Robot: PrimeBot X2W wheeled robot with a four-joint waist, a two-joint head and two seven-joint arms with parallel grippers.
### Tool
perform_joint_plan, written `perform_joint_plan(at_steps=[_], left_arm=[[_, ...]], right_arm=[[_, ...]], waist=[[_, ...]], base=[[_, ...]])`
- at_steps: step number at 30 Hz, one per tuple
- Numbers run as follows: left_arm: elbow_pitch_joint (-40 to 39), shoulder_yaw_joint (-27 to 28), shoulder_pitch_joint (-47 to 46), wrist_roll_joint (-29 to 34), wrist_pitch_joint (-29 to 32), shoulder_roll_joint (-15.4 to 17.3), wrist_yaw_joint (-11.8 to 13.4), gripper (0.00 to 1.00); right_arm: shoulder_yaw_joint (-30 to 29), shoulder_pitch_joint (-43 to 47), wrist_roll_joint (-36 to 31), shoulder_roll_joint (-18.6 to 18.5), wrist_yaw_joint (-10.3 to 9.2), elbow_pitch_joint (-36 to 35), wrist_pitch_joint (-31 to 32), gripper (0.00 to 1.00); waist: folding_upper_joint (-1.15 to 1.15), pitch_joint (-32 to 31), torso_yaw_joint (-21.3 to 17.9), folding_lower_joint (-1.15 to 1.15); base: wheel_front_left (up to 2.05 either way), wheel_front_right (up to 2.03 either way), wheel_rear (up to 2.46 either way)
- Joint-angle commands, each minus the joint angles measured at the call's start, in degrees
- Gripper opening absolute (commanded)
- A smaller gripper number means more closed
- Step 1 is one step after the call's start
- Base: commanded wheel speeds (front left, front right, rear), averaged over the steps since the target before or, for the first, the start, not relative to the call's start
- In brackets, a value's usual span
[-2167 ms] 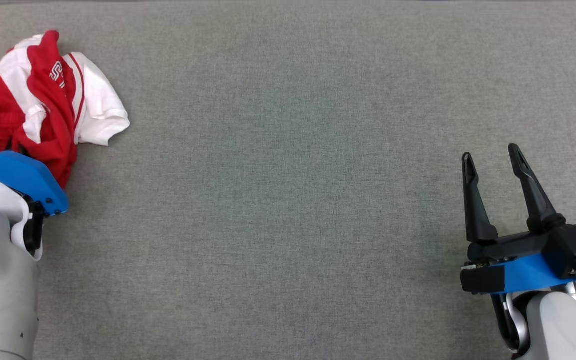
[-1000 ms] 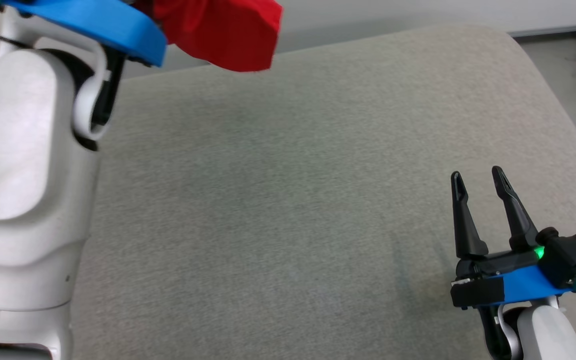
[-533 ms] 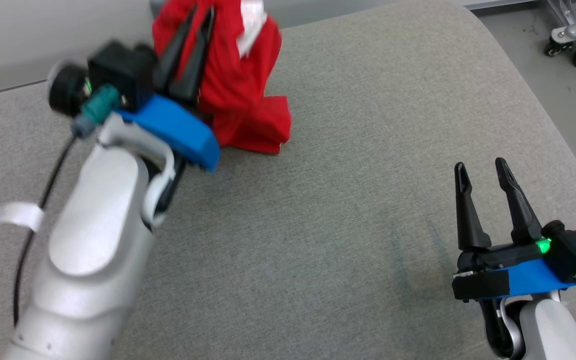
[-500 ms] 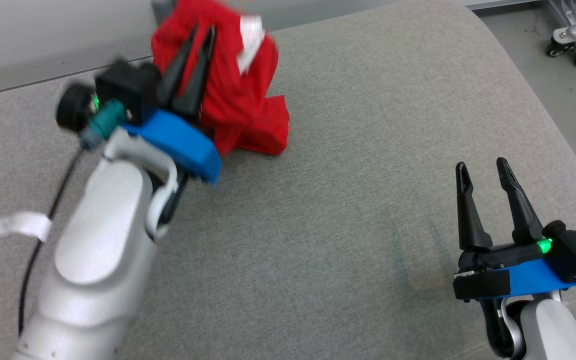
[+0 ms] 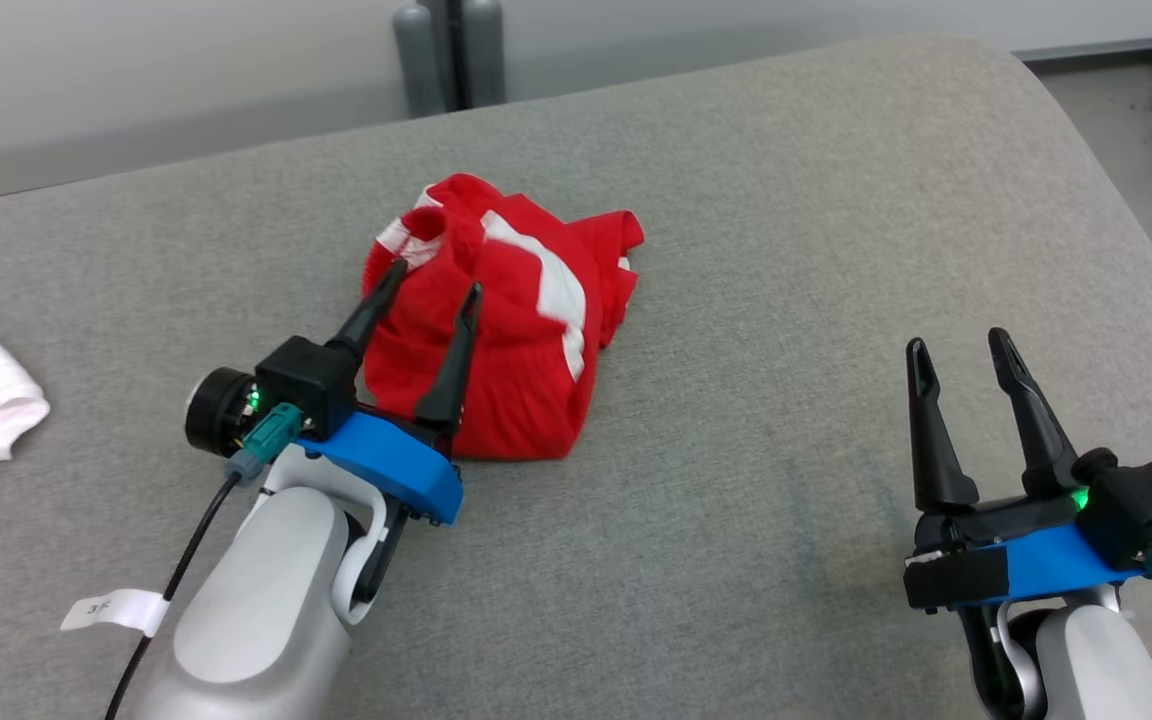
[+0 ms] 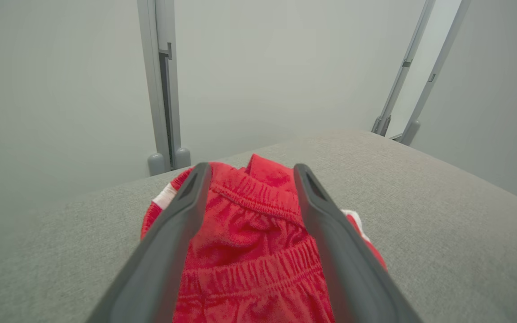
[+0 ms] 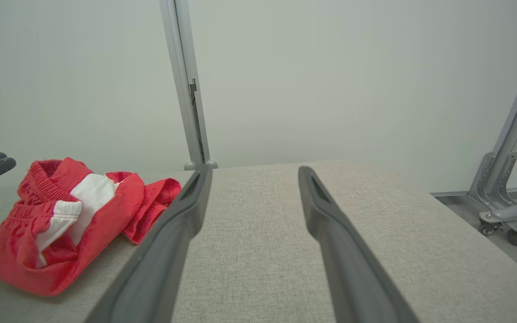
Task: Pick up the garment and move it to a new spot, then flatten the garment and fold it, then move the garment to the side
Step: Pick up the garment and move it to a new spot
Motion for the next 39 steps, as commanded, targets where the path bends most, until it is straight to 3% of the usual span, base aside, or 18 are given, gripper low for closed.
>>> perform_joint_plan(at_steps=[1, 8, 15, 26, 39], left_arm=[[-0.78, 0.8, 0.18, 0.36, -0.67, 0.1, 0.72, 1.0], [-7.64, 7.23, 3.18, 1.8, -1.34, 1.36, 3.84, 1.0], [-12.65, 13.22, 8.46, 3.57, -1.38, 1.62, 4.77, 1.0], [-16.11, 20.61, 17.73, 7.09, -1.38, -1.74, 4.24, 1.0], [-16.55, 25.87, 24.25, 10.77, -1.39, -4.39, 2.64, 1.0]], right_arm=[[0.14, 0.64, -0.48, -0.26, 0.01, 0.34, -0.24, 1.0], [0.57, 1.37, -1.06, -0.26, 0.01, 0.79, -0.24, 1.0], [0.72, 1.94, -1.54, -0.26, 0.01, 1.03, -0.24, 1.0], [0.31, 3.59, -2.35, -0.27, 0.01, 1.82, -0.24, 1.0], [0.11, 6.25, -2.71, -0.26, 0.01, 2.05, -0.24, 1.0]], waist=[[0.0, -0.47, 0.53, 0.0], [0.0, -3.0, 3.95, 0.0], [0.0, -4.47, 7.65, 0.0], [0.0, -7.18, 13.43, 0.0], [0.0, -9.39, 15.17, 0.0]], base=[[0.0, 0.0, 0.0], [0.0, 0.0, 0.0], [0.0, 0.0, 0.0], [0.0, 0.0, 0.0], [0.0, 0.0, 0.0]])
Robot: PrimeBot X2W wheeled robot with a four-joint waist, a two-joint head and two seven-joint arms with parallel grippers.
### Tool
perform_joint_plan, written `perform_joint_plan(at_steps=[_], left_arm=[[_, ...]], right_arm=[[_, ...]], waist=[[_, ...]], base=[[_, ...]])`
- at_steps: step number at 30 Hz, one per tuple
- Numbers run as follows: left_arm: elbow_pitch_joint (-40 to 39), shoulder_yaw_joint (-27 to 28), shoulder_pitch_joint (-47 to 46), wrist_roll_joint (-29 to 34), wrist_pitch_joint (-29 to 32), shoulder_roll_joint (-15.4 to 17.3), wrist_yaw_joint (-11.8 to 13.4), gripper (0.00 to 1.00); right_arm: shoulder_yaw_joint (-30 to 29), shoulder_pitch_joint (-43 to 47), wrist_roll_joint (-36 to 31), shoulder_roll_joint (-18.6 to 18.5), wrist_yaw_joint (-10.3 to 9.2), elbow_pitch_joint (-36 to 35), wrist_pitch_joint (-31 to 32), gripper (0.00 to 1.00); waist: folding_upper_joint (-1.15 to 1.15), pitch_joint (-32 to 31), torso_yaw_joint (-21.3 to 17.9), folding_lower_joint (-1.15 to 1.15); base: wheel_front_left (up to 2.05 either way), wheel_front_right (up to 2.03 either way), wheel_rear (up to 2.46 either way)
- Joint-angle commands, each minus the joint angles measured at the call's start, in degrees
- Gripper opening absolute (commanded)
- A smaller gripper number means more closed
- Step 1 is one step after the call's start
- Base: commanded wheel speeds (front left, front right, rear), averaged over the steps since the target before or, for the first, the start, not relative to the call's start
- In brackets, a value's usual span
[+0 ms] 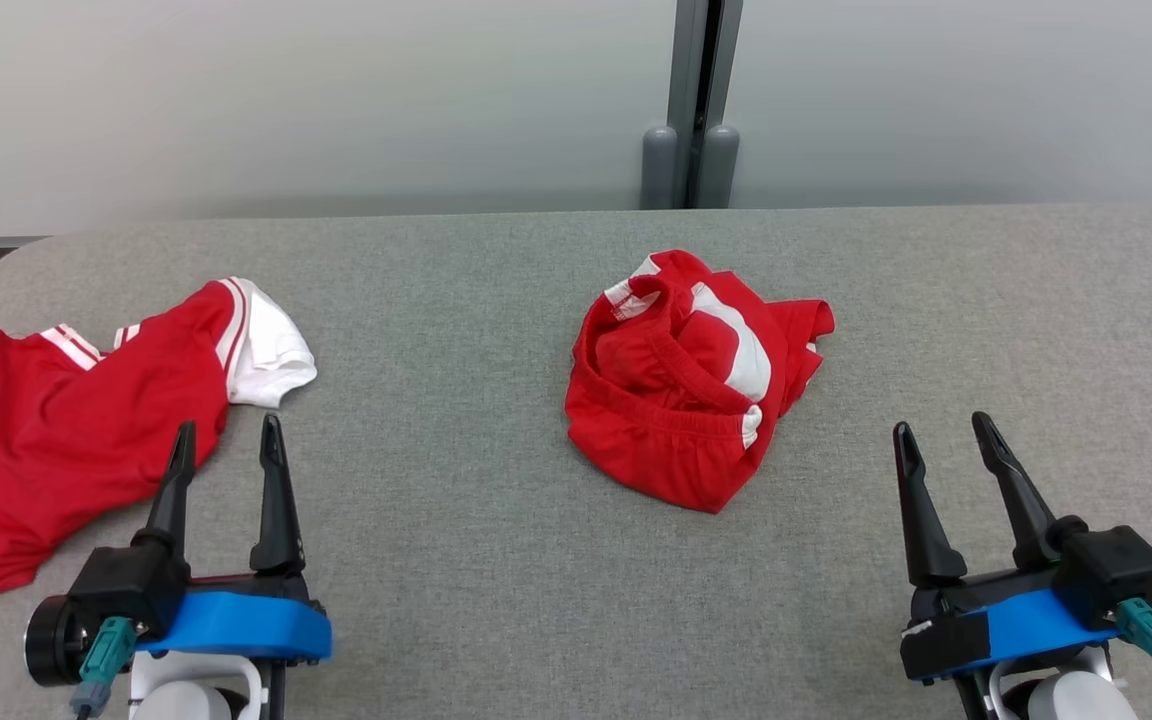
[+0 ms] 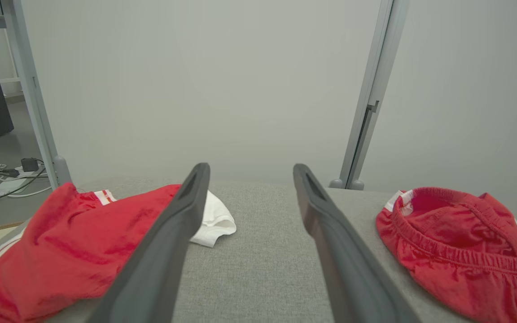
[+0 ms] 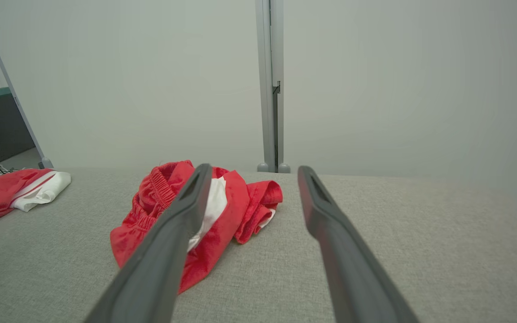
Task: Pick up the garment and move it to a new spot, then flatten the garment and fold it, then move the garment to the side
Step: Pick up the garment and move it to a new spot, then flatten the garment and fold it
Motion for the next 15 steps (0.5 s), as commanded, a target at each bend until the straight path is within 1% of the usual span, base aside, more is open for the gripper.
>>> perform_joint_plan(at_steps=[1, 15], left_arm=[[0.01, 0.3, 0.29, 0.5, -0.27, -0.04, -0.33, 1.0], [0.55, 2.81, 1.37, 3.04, -0.27, -1.22, -1.37, 1.0]], right_arm=[[-0.05, 0.62, -0.32, -0.27, 0.01, 0.01, -0.24, 1.0], [-0.06, 1.3, -0.27, -0.27, 0.01, 1.12, -0.24, 1.0]], waist=[[0.0, -0.08, -0.03, 0.01], [0.0, -0.96, -0.38, 0.01]], base=[[0.0, 0.0, 0.0], [0.0, 0.0, 0.0]])
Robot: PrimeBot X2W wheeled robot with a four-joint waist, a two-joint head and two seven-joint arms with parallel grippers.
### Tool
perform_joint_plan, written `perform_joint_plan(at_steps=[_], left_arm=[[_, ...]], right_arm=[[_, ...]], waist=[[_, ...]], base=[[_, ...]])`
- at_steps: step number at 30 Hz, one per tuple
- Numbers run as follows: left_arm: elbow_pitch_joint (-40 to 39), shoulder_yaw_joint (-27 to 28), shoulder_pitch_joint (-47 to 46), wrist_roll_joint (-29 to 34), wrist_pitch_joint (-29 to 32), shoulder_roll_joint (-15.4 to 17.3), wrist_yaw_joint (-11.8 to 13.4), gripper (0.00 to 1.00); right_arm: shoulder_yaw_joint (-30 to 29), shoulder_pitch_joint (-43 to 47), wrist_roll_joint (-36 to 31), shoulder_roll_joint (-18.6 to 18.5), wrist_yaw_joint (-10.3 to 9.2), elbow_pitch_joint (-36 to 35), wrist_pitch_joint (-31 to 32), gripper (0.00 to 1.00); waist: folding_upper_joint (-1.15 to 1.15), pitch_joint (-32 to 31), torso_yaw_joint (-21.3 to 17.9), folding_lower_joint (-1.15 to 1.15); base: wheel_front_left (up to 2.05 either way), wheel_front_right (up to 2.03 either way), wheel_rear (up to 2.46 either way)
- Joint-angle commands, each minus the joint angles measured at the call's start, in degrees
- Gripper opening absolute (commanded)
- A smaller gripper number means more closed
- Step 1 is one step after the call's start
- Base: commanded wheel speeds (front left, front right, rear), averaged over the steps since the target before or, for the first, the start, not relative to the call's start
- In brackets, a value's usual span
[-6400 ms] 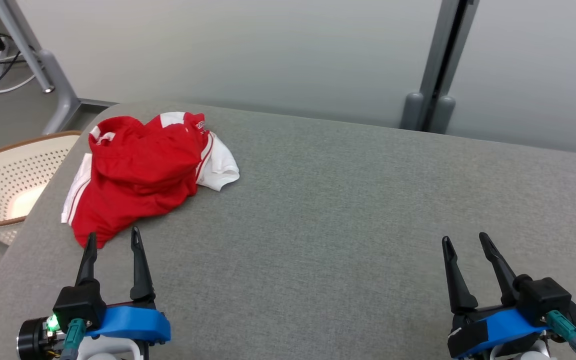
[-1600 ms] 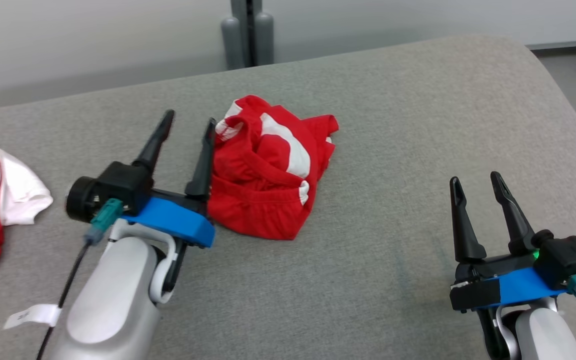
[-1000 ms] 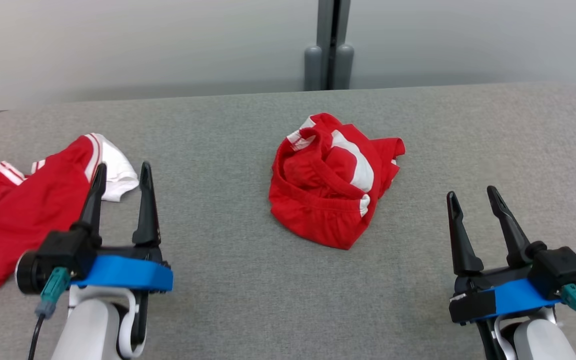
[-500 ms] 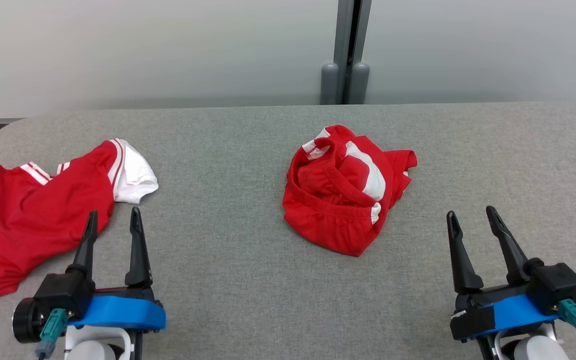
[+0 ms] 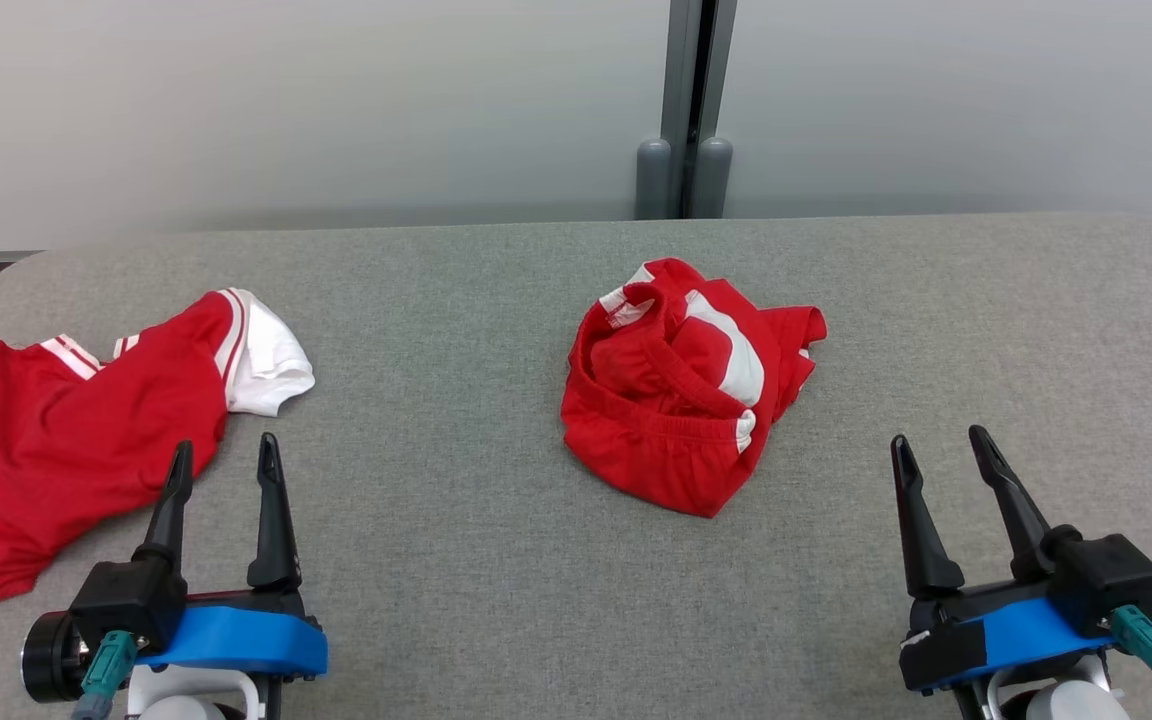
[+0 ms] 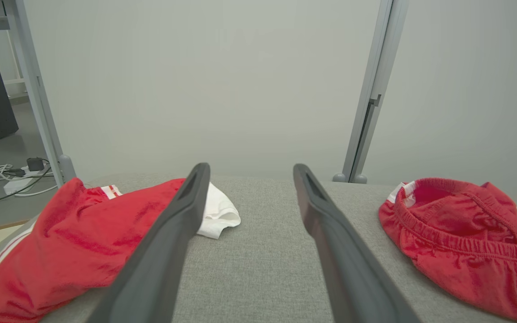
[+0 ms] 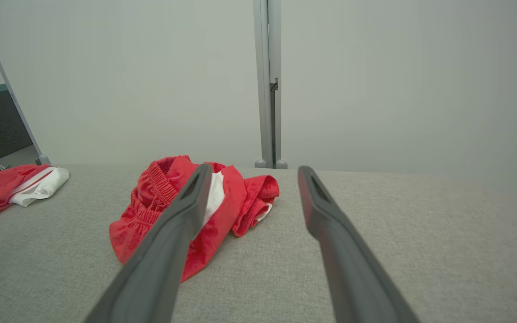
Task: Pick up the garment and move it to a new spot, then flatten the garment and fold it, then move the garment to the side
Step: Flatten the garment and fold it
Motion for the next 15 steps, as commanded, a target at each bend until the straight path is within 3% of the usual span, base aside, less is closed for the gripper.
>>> perform_joint_plan(at_steps=[1, 15], left_arm=[[-0.01, 0.38, 0.03, 0.34, -0.27, 0.0, -0.37, 1.0], [-0.03, 0.19, -1.97, 1.01, -0.27, -0.64, -1.22, 1.0]], right_arm=[[-0.03, 0.83, 0.02, -0.27, 0.01, 0.18, -0.24, 1.0], [6.02, -7.67, -2.7, -0.27, 0.01, 3.46, -0.24, 1.0]], waist=[[0.0, -0.03, 0.04, 0.0], [0.0, 1.71, 1.18, 0.0]], base=[[0.0, 0.0, 0.0], [0.0, 0.0, 0.0]])
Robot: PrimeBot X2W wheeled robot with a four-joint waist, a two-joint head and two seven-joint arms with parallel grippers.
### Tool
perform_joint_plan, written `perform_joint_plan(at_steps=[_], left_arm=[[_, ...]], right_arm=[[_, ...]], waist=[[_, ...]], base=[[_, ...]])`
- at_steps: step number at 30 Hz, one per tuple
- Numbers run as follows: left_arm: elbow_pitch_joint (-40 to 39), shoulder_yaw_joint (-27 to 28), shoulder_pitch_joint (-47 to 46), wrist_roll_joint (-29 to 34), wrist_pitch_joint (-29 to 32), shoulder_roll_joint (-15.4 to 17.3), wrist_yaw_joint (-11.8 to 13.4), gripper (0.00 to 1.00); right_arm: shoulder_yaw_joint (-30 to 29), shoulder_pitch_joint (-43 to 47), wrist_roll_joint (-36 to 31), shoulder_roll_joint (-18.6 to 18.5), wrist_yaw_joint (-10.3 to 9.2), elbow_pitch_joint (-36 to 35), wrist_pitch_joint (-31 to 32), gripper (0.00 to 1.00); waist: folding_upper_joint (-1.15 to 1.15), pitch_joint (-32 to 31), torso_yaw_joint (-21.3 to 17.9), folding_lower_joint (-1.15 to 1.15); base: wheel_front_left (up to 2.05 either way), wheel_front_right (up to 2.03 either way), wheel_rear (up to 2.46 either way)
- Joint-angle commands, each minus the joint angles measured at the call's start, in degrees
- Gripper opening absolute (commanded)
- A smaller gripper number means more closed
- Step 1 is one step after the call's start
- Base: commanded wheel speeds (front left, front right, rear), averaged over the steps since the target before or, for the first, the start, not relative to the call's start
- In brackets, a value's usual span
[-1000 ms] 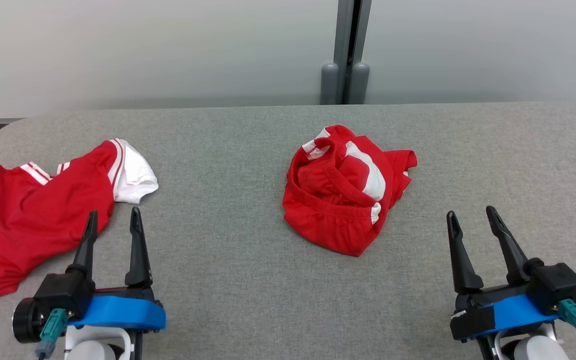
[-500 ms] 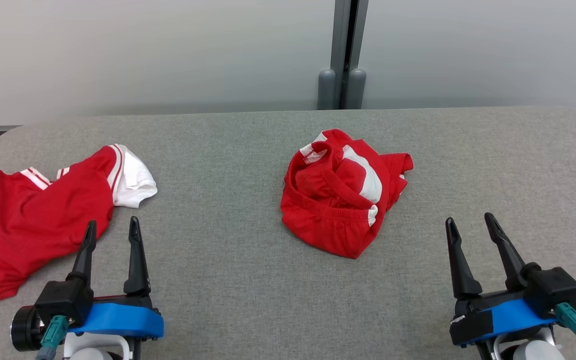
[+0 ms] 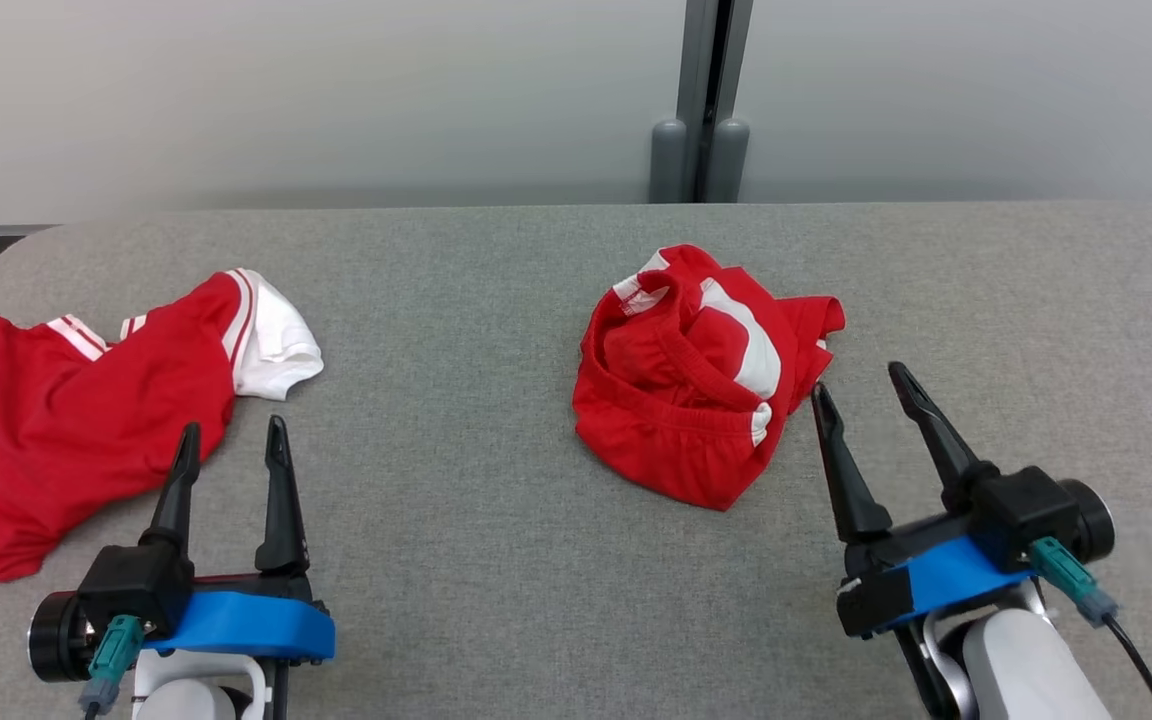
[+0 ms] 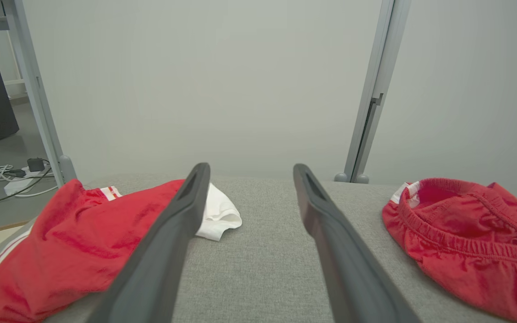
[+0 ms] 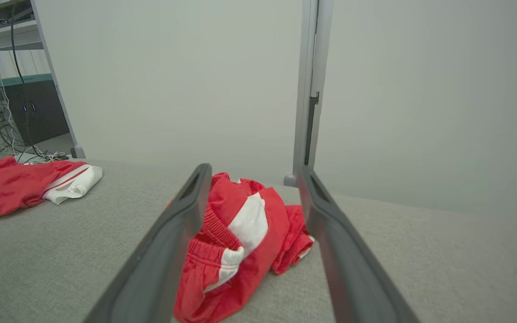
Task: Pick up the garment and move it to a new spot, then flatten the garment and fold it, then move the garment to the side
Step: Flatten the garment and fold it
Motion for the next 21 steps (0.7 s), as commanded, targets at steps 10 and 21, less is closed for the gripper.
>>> perform_joint_plan(at_steps=[10, 21], left_arm=[[-0.62, -1.72, -3.04, -0.58, -0.27, -0.38, -0.6, 1.0], [-0.42, -3.6, -5.39, -2.17, -0.27, -0.45, -0.48, 1.0]], right_arm=[[2.87, -7.29, -2.0, -1.79, 0.01, 12.57, -0.23, 1.0], [3.35, -12.36, -0.9, -3.02, 0.01, 25.01, -0.23, 1.0]], waist=[[0.0, 3.3, 3.43, 0.0], [0.0, 6.83, 7.36, 0.0]], base=[[0.0, 0.0, 0.0], [0.0, 0.0, 0.0]])
